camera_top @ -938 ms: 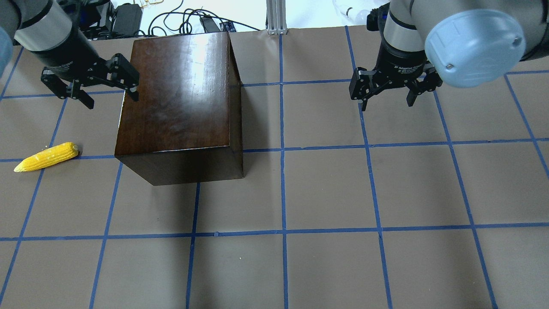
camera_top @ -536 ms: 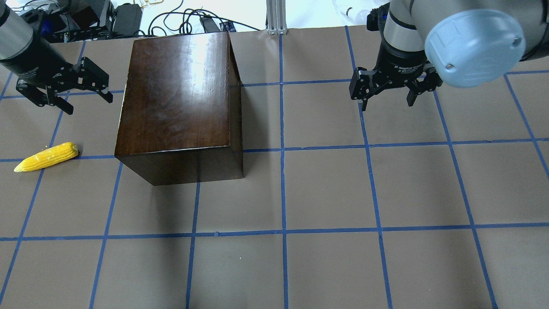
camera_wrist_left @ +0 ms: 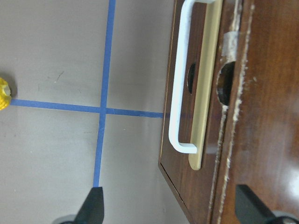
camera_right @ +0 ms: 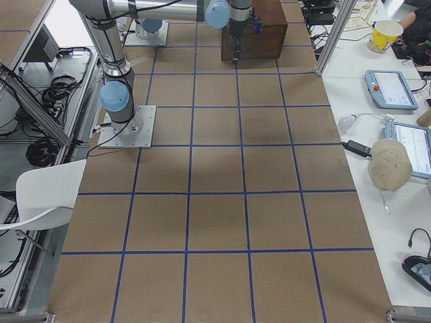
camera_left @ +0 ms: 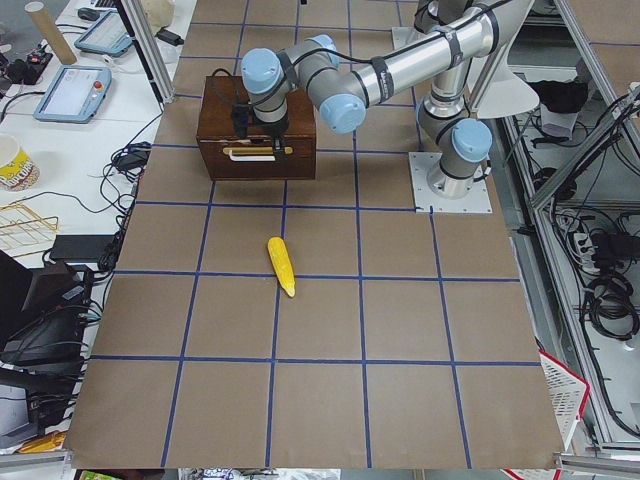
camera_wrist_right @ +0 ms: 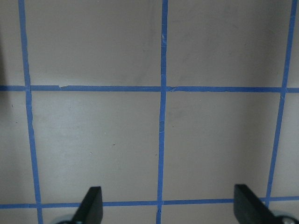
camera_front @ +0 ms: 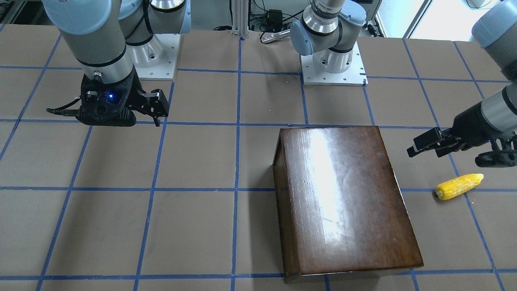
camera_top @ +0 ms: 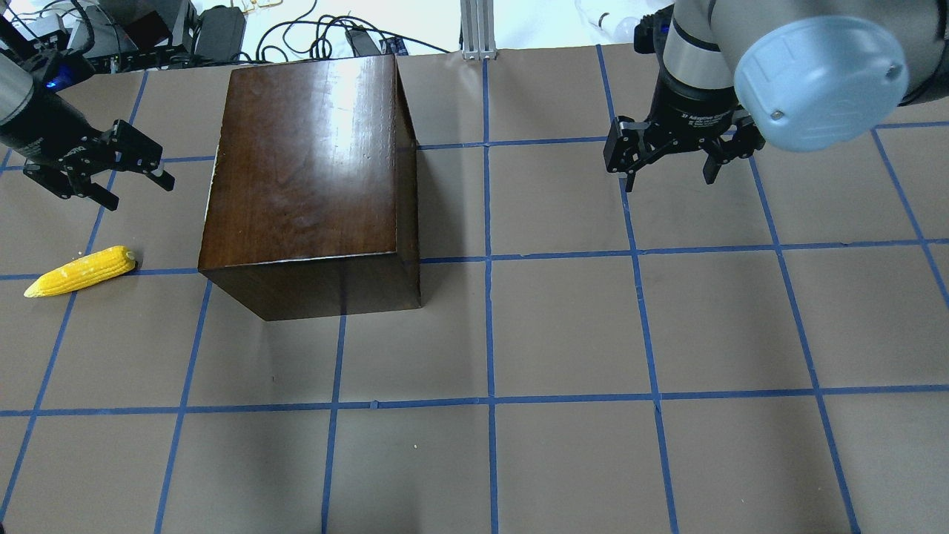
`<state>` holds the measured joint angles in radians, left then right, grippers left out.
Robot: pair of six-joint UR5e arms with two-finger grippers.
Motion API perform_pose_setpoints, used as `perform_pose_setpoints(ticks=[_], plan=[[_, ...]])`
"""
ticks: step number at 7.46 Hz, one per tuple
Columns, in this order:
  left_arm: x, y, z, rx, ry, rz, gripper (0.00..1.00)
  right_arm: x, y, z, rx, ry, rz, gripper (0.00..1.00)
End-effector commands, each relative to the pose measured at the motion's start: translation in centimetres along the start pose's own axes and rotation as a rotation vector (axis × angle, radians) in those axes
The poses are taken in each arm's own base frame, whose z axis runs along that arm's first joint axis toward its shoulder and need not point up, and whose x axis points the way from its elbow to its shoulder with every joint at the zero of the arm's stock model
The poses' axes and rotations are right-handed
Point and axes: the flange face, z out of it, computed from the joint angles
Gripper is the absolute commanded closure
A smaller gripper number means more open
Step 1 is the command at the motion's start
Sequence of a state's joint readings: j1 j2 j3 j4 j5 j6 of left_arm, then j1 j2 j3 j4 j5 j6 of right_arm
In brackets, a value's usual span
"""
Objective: Open drawer and put corn inside
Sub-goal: 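Close the left gripper on the white drawer handle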
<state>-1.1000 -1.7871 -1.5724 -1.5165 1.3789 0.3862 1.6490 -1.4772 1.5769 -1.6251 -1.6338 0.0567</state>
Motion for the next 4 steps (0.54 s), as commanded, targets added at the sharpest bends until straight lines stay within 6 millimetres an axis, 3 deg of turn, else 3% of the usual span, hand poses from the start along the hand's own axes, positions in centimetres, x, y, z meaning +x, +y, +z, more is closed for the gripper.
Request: perform_pose_setpoints(ticks=[1,4], plan=[[-1.5,-1.7,2.6,-0.012,0.006,0.068,0.0,0.0,0.0,0.0,-0.001,0.0,0.0,0.0],[-1.9,-3.1,4.6,0.004,0.08,0.126,0.0,0.0,0.0,0.0,0.001,0.0,0.0,0.0]])
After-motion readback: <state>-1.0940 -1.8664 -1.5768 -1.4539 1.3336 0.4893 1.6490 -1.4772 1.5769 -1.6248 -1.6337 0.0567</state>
